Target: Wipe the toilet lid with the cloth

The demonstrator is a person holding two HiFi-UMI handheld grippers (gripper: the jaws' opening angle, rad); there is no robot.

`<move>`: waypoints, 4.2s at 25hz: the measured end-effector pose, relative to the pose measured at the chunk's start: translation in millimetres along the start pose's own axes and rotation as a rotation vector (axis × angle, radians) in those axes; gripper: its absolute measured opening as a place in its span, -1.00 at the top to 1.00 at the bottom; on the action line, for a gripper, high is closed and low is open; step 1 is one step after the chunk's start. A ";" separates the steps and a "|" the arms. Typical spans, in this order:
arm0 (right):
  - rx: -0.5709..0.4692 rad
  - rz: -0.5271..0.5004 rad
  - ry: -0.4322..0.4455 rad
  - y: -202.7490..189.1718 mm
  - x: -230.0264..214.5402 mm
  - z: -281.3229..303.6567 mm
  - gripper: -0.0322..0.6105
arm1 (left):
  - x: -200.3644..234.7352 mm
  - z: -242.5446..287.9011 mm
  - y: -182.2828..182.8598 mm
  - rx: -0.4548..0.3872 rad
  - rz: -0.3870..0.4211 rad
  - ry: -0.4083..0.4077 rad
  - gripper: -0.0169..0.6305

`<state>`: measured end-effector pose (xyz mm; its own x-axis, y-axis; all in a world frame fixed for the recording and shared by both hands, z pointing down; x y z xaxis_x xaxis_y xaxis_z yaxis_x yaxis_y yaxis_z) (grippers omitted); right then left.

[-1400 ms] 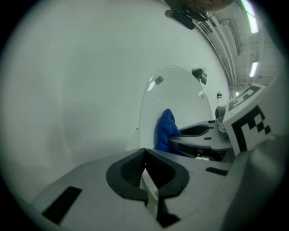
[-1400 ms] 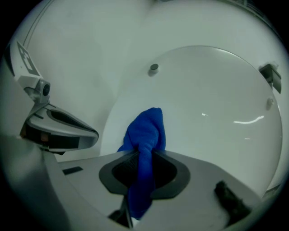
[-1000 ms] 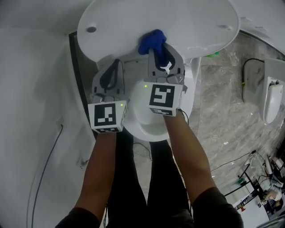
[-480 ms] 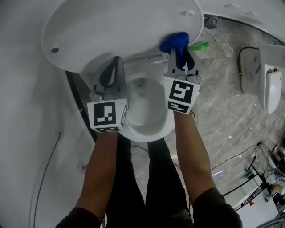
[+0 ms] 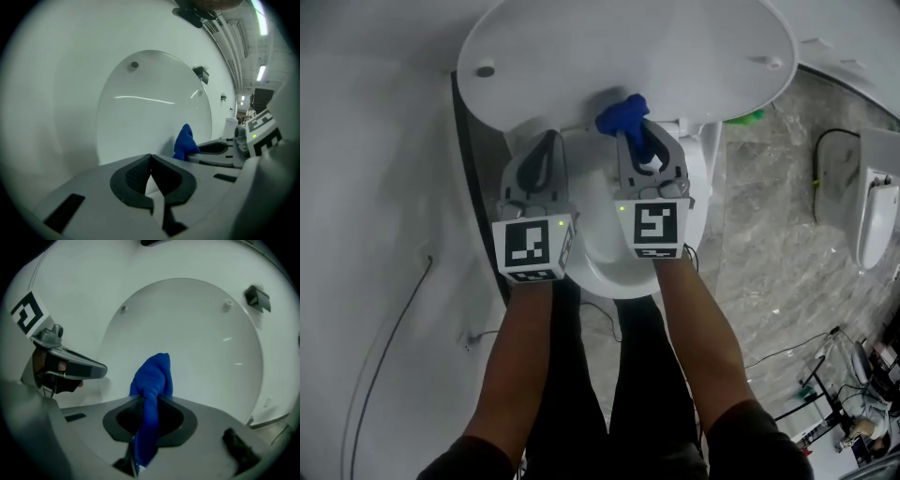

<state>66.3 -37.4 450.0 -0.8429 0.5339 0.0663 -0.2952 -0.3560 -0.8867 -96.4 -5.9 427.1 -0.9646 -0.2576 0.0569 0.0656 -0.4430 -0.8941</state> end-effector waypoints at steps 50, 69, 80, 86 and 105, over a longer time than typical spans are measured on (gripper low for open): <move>0.382 0.091 -0.145 -74.7 -84.7 -19.6 0.70 | -27.7 8.8 28.5 0.025 0.021 -0.105 0.91; 0.103 0.266 0.041 40.2 20.2 -128.4 0.70 | 50.6 -28.8 193.7 -0.173 0.379 -0.194 0.44; 0.073 0.332 0.020 35.0 -20.6 -179.2 0.70 | 29.4 -39.0 199.3 -0.087 0.483 -0.217 0.68; 0.108 0.273 -0.050 -0.1 -62.9 -208.4 0.70 | 7.7 -94.3 177.5 -0.152 0.547 -0.251 0.70; 0.265 0.229 -0.395 -114.0 -76.0 -376.1 0.70 | -76.0 -245.5 -26.1 0.029 0.869 -0.541 0.69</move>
<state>333.2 251.0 373.9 -0.9894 0.1085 0.0969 -0.1440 -0.6386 -0.7559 -87.6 236.1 337.0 -0.3369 -0.8493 -0.4065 0.7003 0.0626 -0.7111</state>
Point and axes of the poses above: the fingertips, and each gripper's own axes: z forward along the fingers, x to its left, y out of its top, the point moved 9 cm from there along -z, backward along the fingers, and after that the axes turned 3 degrees about z, right-handed, at the moved point
